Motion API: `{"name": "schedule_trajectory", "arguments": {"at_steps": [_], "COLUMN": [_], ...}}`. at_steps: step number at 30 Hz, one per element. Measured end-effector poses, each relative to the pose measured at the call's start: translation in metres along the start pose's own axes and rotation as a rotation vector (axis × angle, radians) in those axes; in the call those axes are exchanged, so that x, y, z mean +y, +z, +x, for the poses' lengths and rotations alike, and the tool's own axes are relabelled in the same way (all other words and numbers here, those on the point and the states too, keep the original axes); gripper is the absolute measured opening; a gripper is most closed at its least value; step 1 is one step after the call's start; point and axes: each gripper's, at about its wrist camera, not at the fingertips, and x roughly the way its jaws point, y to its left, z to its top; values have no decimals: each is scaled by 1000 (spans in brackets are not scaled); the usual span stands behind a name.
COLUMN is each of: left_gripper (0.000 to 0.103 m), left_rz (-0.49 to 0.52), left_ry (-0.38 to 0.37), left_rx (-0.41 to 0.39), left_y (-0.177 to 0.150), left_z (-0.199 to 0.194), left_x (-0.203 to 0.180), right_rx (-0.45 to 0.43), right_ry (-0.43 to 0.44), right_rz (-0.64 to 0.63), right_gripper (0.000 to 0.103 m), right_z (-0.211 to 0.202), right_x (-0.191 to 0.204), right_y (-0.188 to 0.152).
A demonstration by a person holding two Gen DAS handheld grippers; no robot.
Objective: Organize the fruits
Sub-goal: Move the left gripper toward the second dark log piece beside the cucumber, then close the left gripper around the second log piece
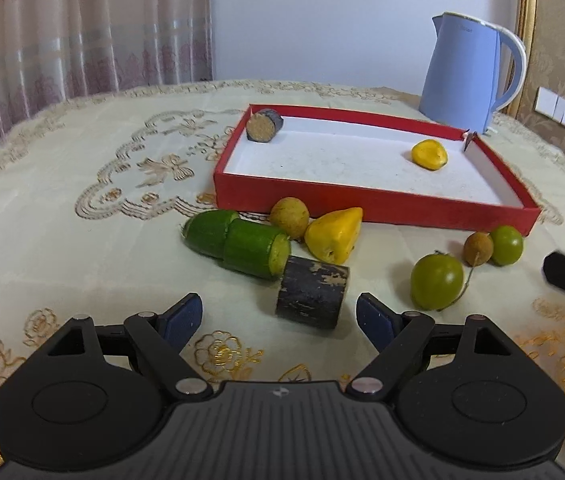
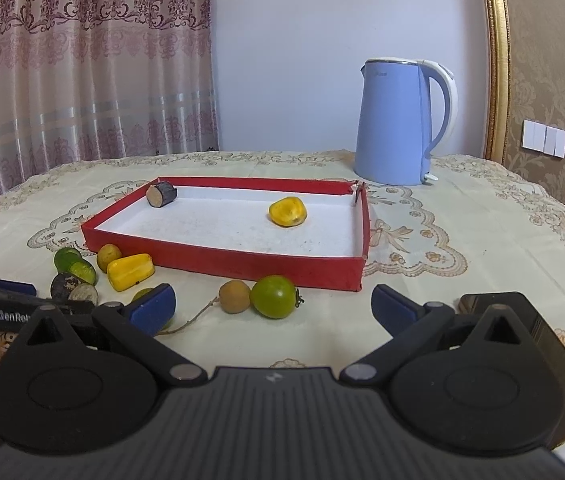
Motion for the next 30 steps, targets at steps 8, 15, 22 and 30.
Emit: {"name": "schedule_trajectory", "arguments": {"at_steps": [8, 15, 22, 30], "left_gripper": [82, 55, 33, 33], "left_rz": [14, 44, 64, 76], "left_ry": [2, 11, 12, 24], "left_rx": [-12, 11, 8, -8], "left_y": [4, 4, 3, 3], "left_z": [0, 5, 3, -2], "left_x": [-7, -15, -18, -18], "right_rx": [0, 1, 3, 0], "right_ry": [-4, -4, -6, -8], "right_rz": [3, -2, 1, -1], "right_gripper": [103, 103, 103, 103], "right_z": [0, 1, 1, 1], "right_x": [-1, -1, -1, -1], "right_y": [0, -1, -2, -2]}}
